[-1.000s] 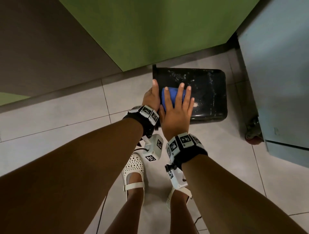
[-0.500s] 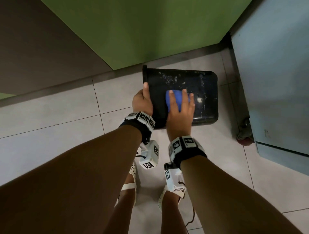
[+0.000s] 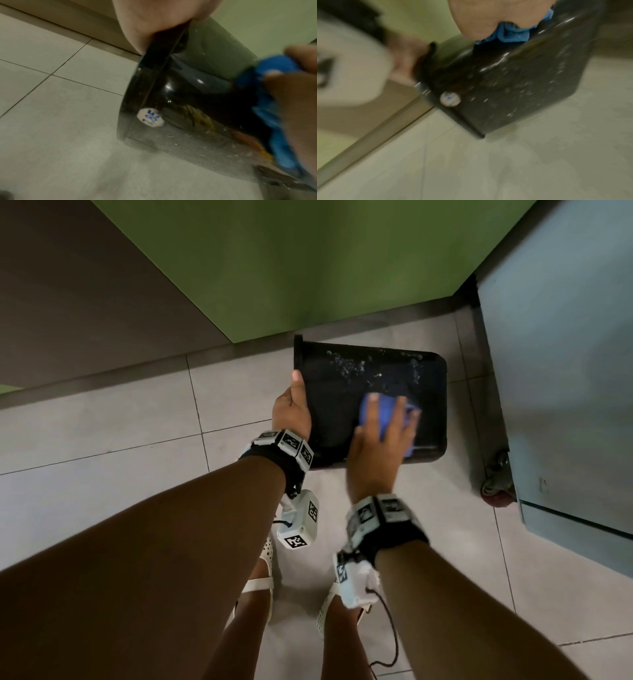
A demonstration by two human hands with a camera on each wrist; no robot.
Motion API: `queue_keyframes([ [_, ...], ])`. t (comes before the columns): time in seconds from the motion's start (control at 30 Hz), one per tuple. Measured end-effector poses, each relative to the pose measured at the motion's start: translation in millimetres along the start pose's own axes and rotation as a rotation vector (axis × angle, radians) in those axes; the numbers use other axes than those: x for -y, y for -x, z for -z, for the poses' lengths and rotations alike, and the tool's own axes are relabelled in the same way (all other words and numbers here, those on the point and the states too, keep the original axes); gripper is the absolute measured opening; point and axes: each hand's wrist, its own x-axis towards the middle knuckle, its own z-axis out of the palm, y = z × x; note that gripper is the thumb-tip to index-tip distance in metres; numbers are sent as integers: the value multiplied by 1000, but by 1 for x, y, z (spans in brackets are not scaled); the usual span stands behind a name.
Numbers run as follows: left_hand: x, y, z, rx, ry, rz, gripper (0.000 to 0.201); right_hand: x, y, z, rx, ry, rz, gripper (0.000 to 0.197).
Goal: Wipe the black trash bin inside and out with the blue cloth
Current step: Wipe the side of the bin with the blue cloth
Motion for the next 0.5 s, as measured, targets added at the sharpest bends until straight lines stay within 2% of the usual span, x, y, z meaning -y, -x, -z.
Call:
queue_keyframes([
  [0.07,0,-1,1,-5,4,22,57,22,20,-14,85,11,158,55],
  [0.13,1,-3,0,0,8,19,56,31,28,-20,187,-8,209,66],
  [0.27,4,-6,2,-14,-10,-9,52,6,11,-4,251,27,293,51],
  [0.4,5,-3,1,-5,4,-19,51,-29,-19,23,191,54,62,51],
  [0.5,5,-3,0,-1,-3,-25,53,-48,-34,33,158,93,-43,49],
])
